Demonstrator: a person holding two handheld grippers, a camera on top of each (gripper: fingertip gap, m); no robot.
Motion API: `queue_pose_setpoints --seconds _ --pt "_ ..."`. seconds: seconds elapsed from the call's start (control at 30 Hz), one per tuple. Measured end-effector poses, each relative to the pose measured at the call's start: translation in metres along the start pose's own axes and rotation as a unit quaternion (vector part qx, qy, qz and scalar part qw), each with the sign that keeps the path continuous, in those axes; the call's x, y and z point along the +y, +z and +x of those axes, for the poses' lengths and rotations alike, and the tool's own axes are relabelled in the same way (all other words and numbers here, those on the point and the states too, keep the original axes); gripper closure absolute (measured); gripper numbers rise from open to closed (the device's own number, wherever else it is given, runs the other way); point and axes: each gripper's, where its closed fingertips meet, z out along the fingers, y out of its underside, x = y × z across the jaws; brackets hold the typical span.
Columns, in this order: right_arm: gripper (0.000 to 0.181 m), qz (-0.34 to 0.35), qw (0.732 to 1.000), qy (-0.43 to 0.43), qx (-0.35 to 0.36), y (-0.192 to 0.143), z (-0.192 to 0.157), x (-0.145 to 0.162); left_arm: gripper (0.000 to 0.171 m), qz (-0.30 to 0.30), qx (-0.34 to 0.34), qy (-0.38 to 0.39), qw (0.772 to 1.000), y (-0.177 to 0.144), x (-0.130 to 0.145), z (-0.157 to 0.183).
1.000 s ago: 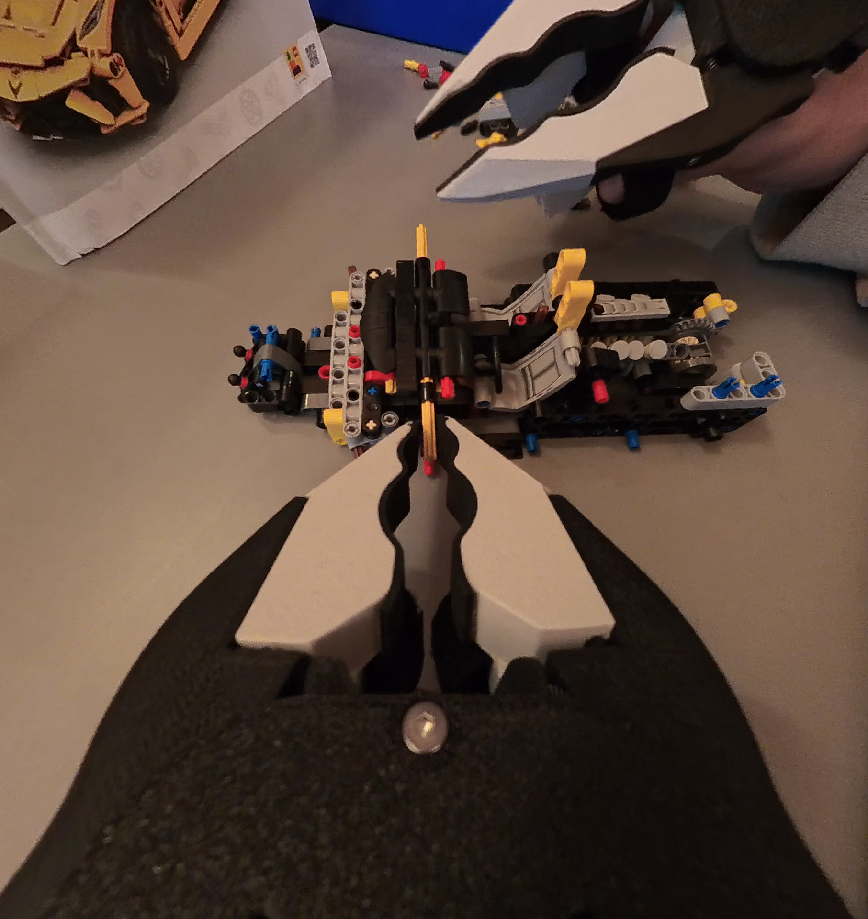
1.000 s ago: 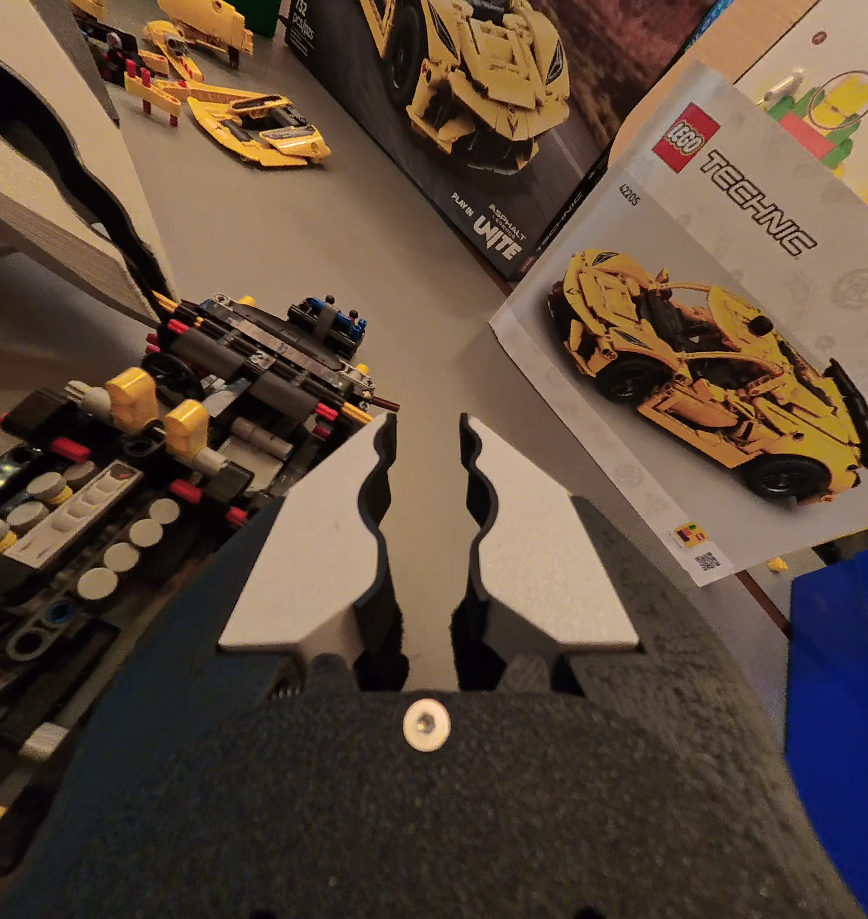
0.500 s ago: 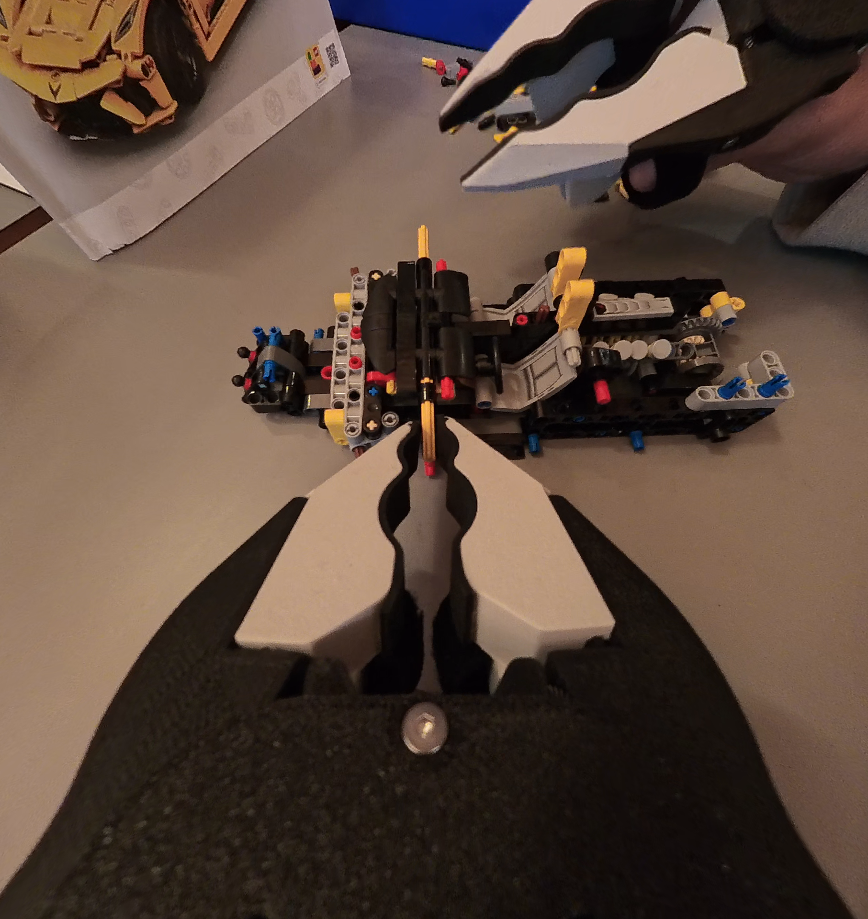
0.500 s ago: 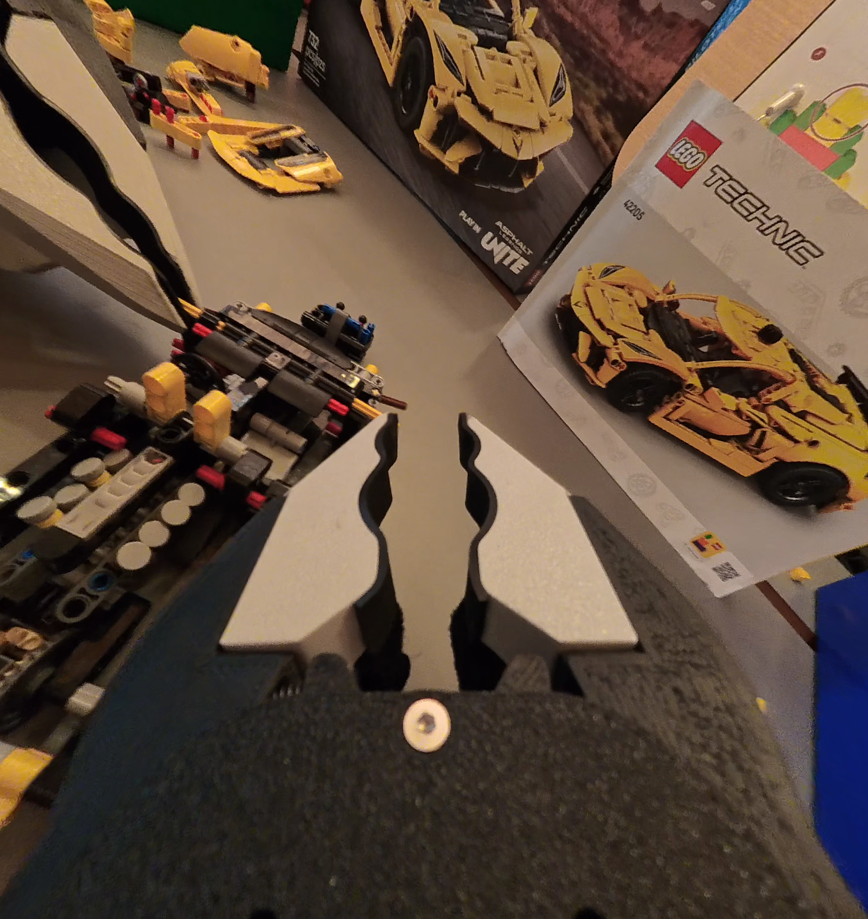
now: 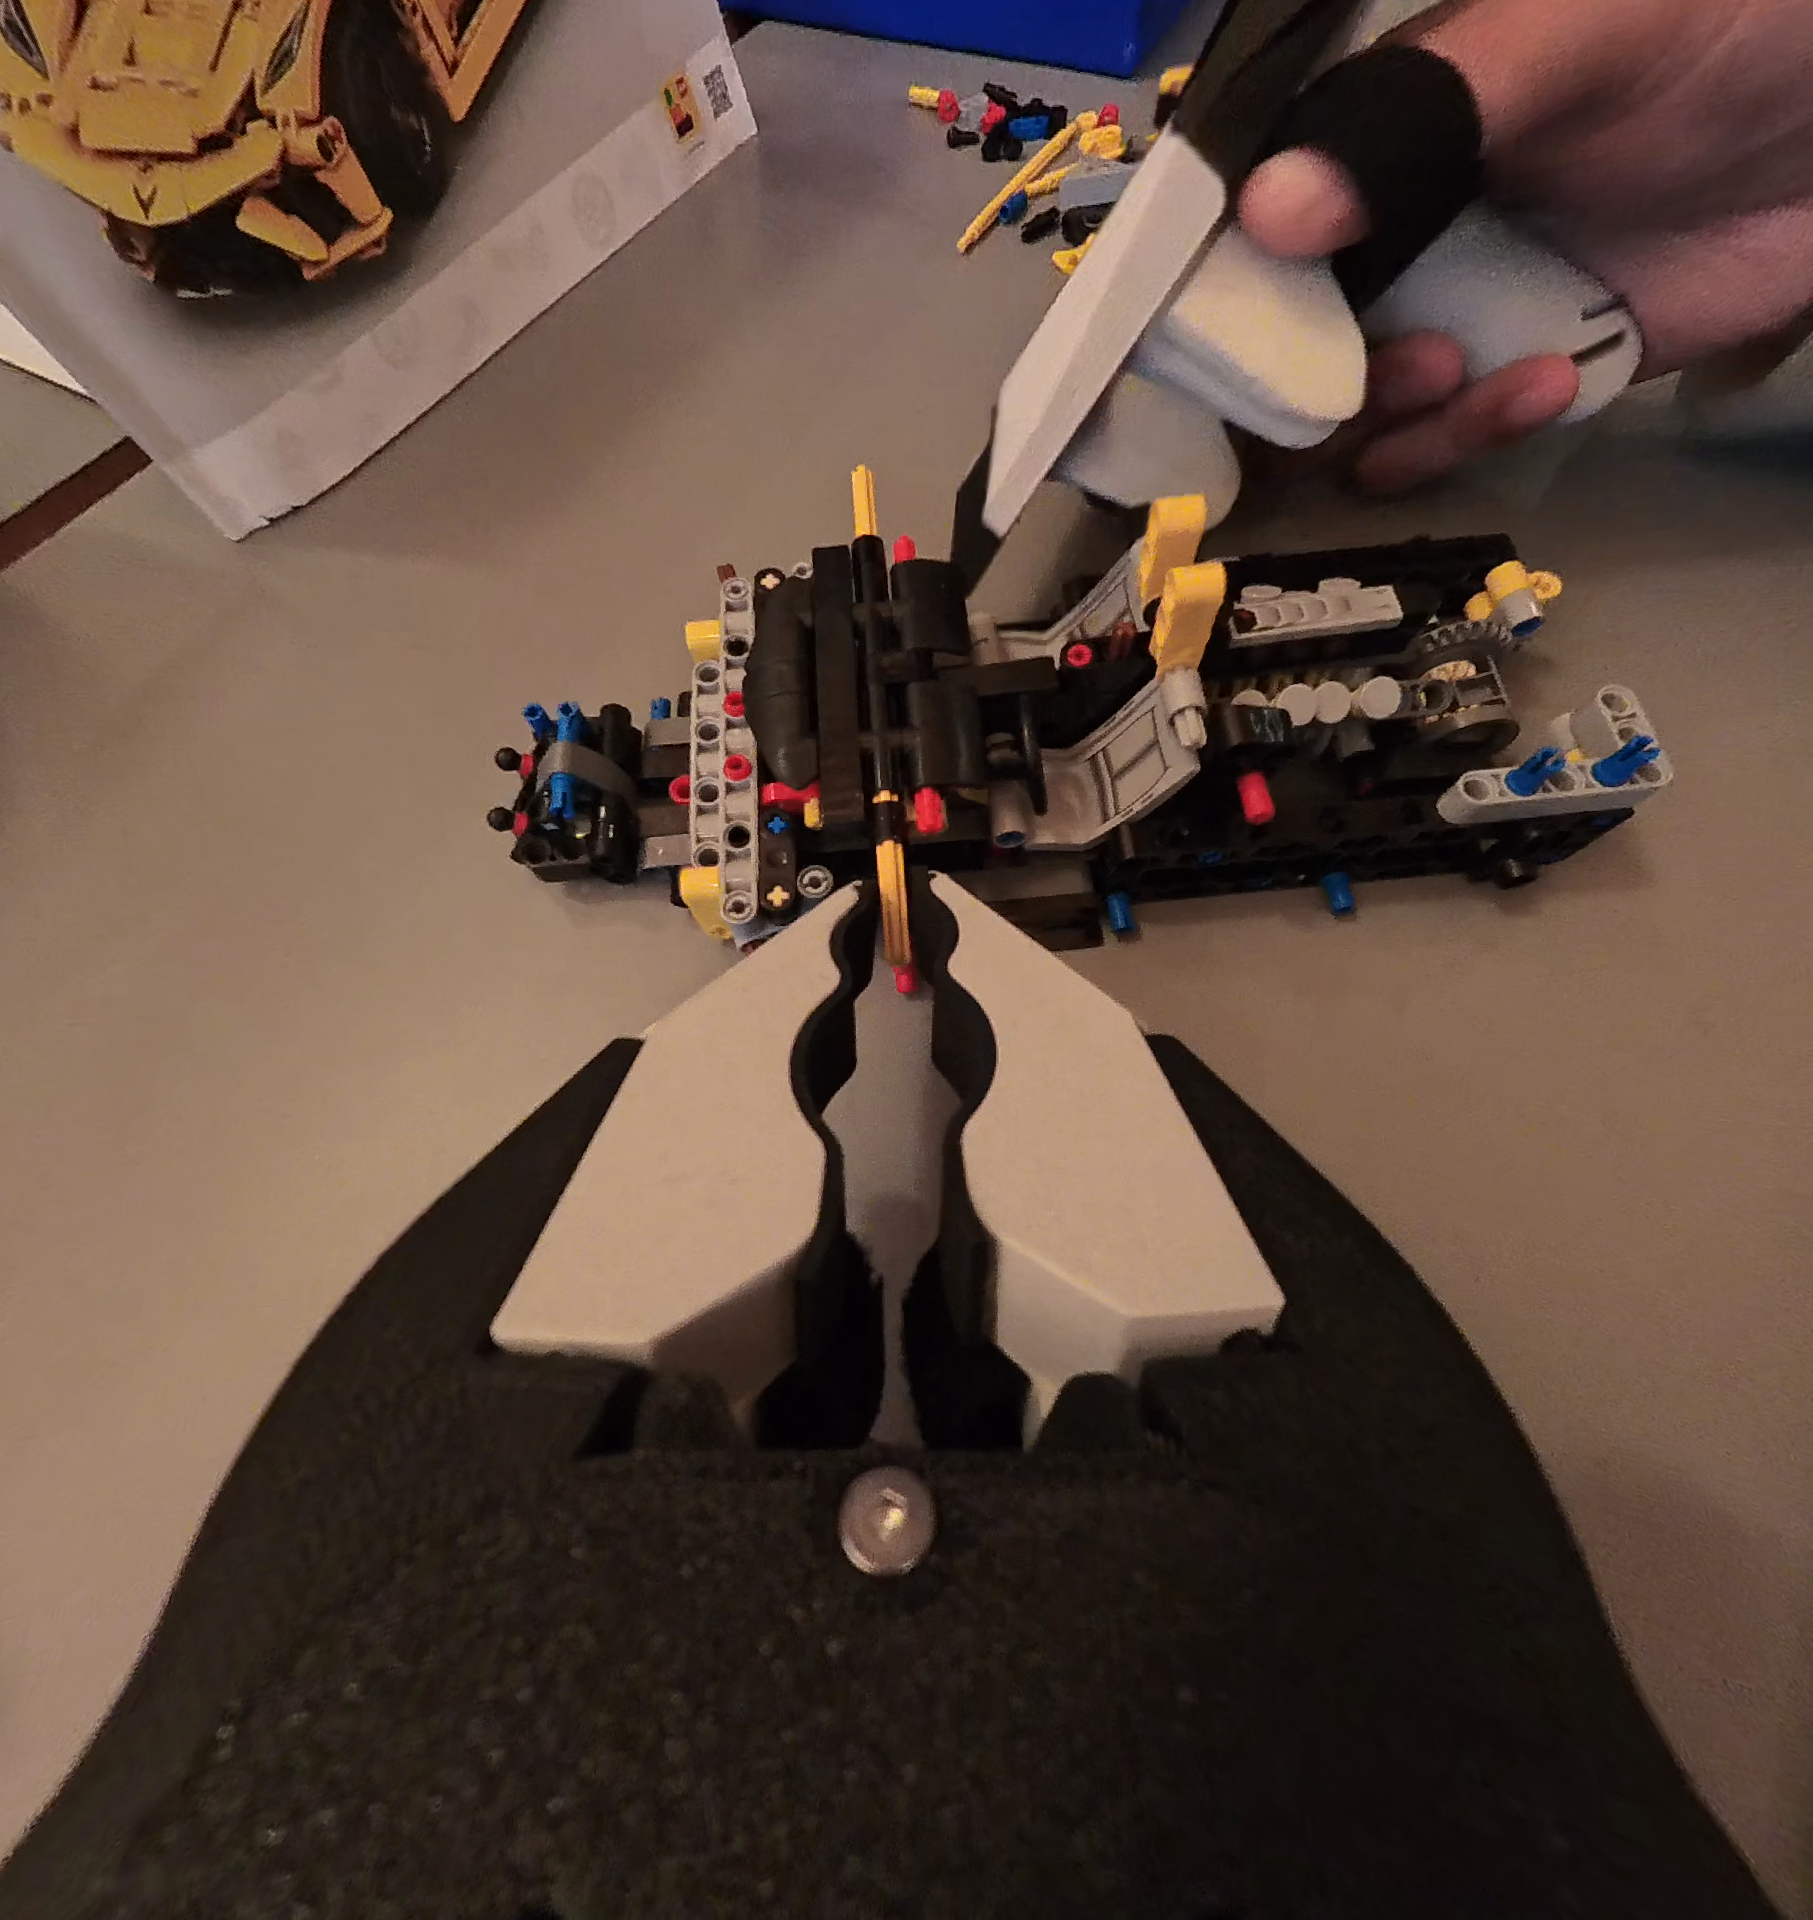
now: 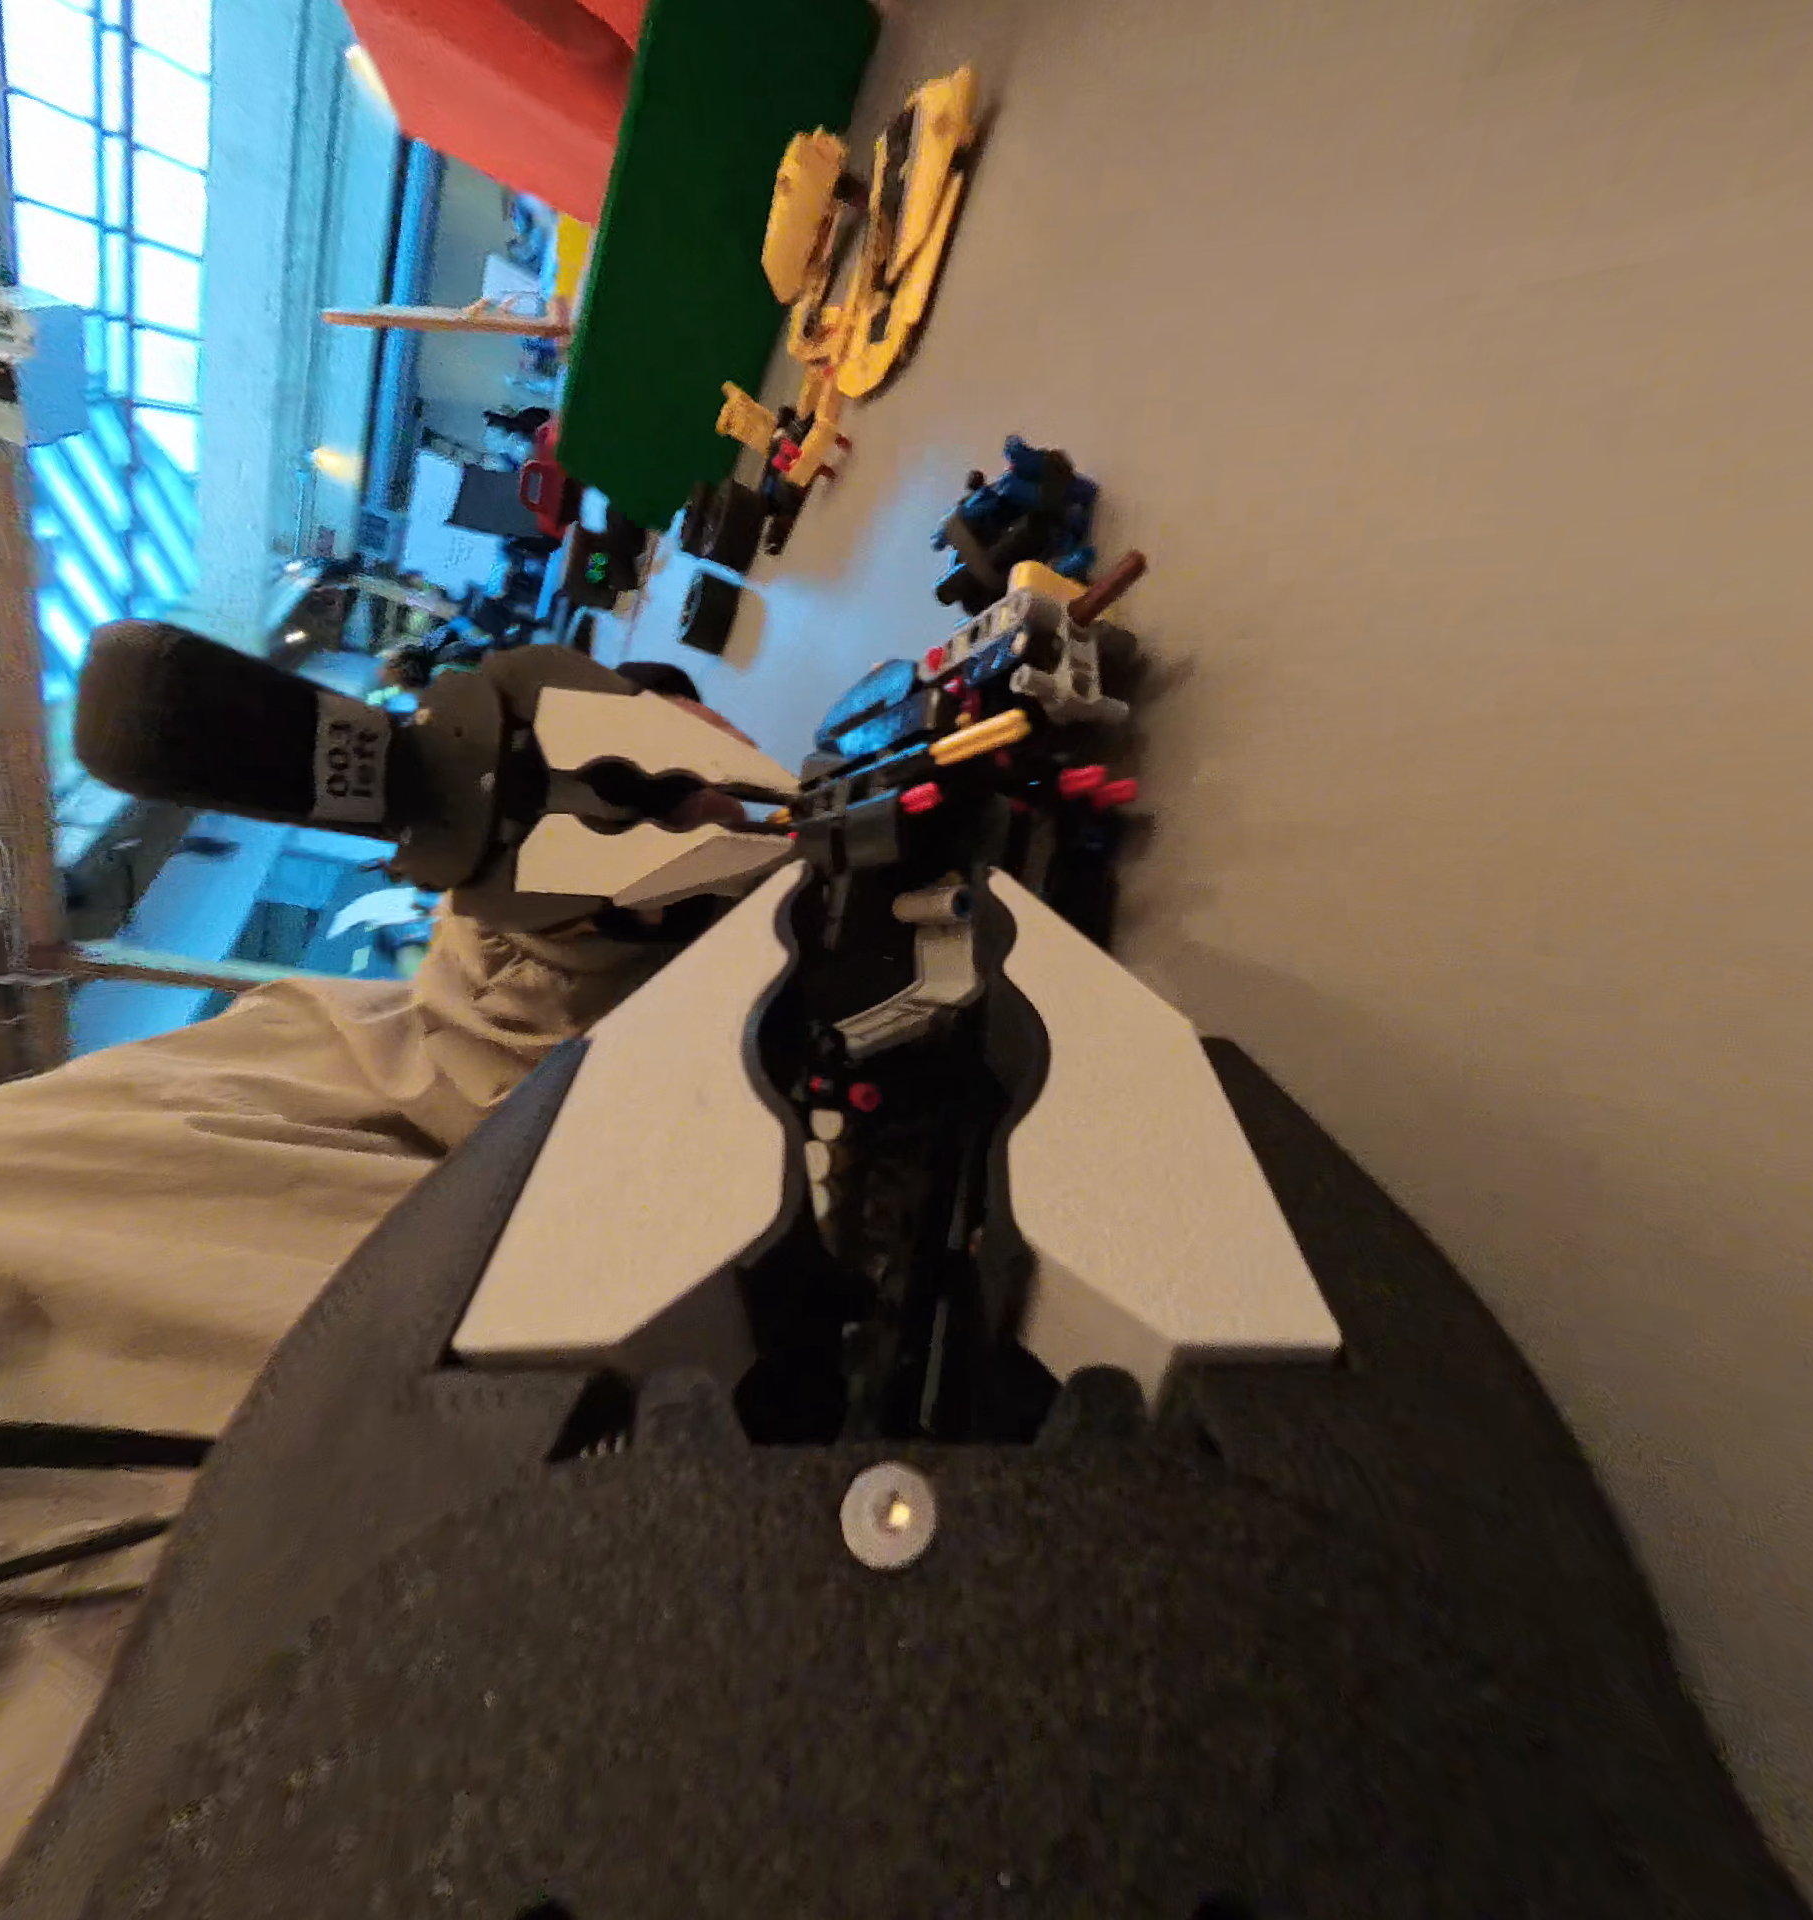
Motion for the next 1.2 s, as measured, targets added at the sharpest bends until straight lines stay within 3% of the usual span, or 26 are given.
queue_pose_setpoints --seconds 0.07,0.17,0.3,0.47,1.2 --pt "0.155 -0.014 0.999 0.025 -0.045 0.005 -0.012 -0.001 0.156 0.035 0.003 -0.036 0.999 -0.006 -0.012 -0.006" --pt "0.155 -0.025 0.997 0.064 -0.041 0.009 -0.005 -0.002 0.136 0.062 0.041 -0.089 0.993 -0.005 -0.027 -0.013" --pt "0.158 -0.029 0.99 0.114 -0.082 0.016 -0.009 -0.004 0.125 0.038 0.073 -0.054 0.995 0.012 -0.031 -0.008" --pt "0.172 -0.026 0.99 0.125 -0.063 0.019 -0.002 -0.005 0.124 0.017 0.051 -0.006 0.999 0.032 -0.029 -0.007" --pt "0.18 -0.078 0.984 0.122 -0.1 0.001 -0.006 0.015 0.128 0.015 0.104 -0.038 0.994 0.037 -0.026 0.007"
